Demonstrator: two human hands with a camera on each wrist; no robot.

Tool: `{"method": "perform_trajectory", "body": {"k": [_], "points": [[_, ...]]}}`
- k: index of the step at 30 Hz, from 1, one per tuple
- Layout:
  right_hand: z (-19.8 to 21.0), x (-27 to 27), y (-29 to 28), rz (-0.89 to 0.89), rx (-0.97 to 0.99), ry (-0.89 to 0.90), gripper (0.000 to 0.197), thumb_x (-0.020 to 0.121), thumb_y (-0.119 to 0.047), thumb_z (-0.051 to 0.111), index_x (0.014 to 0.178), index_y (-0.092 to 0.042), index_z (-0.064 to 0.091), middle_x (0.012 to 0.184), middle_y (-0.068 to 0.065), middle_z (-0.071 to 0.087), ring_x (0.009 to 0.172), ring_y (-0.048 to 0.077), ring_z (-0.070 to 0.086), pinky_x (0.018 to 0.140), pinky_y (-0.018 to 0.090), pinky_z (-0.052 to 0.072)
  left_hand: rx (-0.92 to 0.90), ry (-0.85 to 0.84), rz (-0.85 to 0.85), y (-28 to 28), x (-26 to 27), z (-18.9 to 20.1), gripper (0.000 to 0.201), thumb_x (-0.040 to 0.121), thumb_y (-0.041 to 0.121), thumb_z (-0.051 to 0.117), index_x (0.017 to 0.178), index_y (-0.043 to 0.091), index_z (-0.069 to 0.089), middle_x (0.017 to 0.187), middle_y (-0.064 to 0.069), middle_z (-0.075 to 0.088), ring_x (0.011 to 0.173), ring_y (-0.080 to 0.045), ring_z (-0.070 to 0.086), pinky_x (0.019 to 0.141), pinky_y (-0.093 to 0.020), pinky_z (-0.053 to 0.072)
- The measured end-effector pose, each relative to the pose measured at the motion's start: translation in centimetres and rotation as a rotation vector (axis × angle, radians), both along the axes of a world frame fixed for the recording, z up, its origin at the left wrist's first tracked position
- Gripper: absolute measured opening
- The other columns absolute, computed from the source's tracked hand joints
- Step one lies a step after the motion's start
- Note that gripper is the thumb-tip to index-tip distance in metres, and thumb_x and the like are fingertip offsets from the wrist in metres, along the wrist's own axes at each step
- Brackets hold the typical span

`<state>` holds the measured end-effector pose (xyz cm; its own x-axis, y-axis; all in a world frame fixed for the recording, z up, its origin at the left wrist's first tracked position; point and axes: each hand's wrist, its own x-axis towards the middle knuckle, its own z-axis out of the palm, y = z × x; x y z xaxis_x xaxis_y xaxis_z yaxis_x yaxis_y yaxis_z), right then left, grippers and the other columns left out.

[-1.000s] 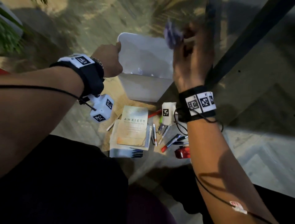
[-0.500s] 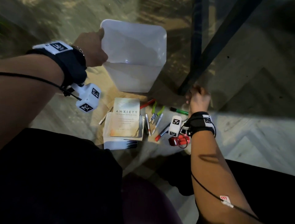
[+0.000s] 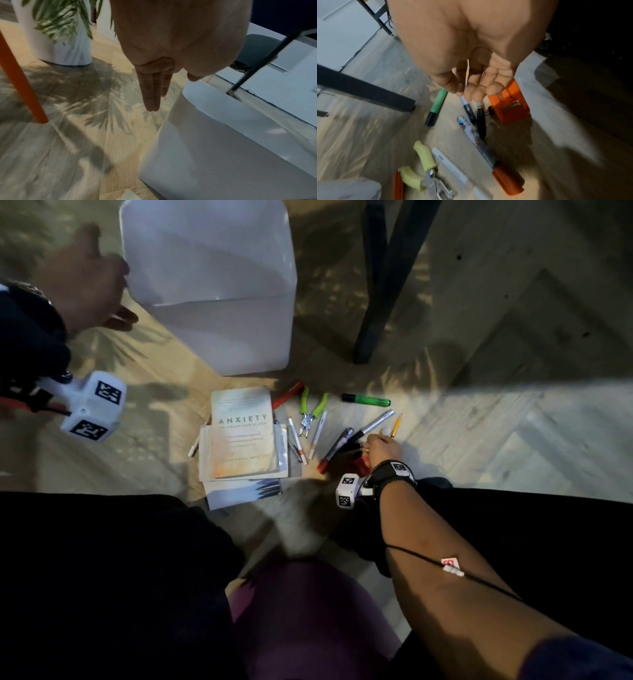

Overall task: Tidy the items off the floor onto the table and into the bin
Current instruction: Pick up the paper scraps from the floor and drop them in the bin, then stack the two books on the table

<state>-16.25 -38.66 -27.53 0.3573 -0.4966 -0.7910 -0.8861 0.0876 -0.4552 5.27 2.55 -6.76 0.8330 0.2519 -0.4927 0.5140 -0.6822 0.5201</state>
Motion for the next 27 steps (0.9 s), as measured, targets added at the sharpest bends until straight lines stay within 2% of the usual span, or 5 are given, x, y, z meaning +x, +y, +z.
{"method": "perform_trajectory", "body": {"k": [9,13,17,23,27], "points": [[-2.5,1.8,5.8,0.283,0.021,-0.024,0.03,0.082,-0.034,0.064,0.096,-0.01,0.077,0.097,0.017,0.077,0.092,0.038,0.073,0.084,0.048,0.064,0.497,0.44,-0.275,1.8,-5.1,-4.7,0.03,0.075,0.031,0.058,0.08,0.004,0.069,0.093,-0.021,0.072,0.079,-0.036,0.069,0.084,-0.044,0.059],[-0.6,2.2,10.9,0.351,0.154,-0.023,0.014,0.095,-0.021,0.062,0.086,-0.015,0.071,0.078,0.017,0.072,0.066,0.029,0.066,0.052,0.027,0.049,0.313,0.496,-0.204,1.8,-6.8,-13.5,0.04,0.08,0.032,0.065,0.105,0.003,0.072,0.102,-0.017,0.073,0.096,-0.036,0.072,0.09,-0.048,0.058],[-3.7,2.0,13.9,0.498,0.18,-0.021,0.016,0.076,-0.039,0.068,0.071,-0.025,0.073,0.076,0.013,0.07,0.077,0.035,0.069,0.078,0.043,0.06,0.173,0.609,-0.189,-1.0,-11.8,-19.6,0.035,0.068,0.037,0.057,0.08,0.006,0.067,0.077,-0.012,0.071,0.069,-0.031,0.07,0.072,-0.041,0.059],[-2.5,1.8,15.9,0.668,0.125,-0.006,0.03,0.089,-0.03,0.079,0.116,-0.018,0.073,0.115,0.004,0.071,0.11,0.024,0.069,0.104,0.032,0.053,-0.026,0.543,0.073,-5.0,-17.7,-18.8,0.065,0.077,0.029,0.059,0.136,0.004,0.045,0.111,-0.015,0.065,0.093,-0.035,0.065,0.074,-0.039,0.056],[-2.4,2.7,16.4,0.709,0.163,0.029,0.051,0.09,-0.029,0.08,0.135,-0.01,0.064,0.127,0.005,0.068,0.11,0.024,0.067,0.102,0.031,0.052,-0.104,0.567,0.083,-4.9,-17.8,-18.7,0.033,0.073,0.01,0.066,0.104,0.0,0.06,0.093,-0.013,0.068,0.081,-0.03,0.066,0.064,-0.035,0.056]]}}
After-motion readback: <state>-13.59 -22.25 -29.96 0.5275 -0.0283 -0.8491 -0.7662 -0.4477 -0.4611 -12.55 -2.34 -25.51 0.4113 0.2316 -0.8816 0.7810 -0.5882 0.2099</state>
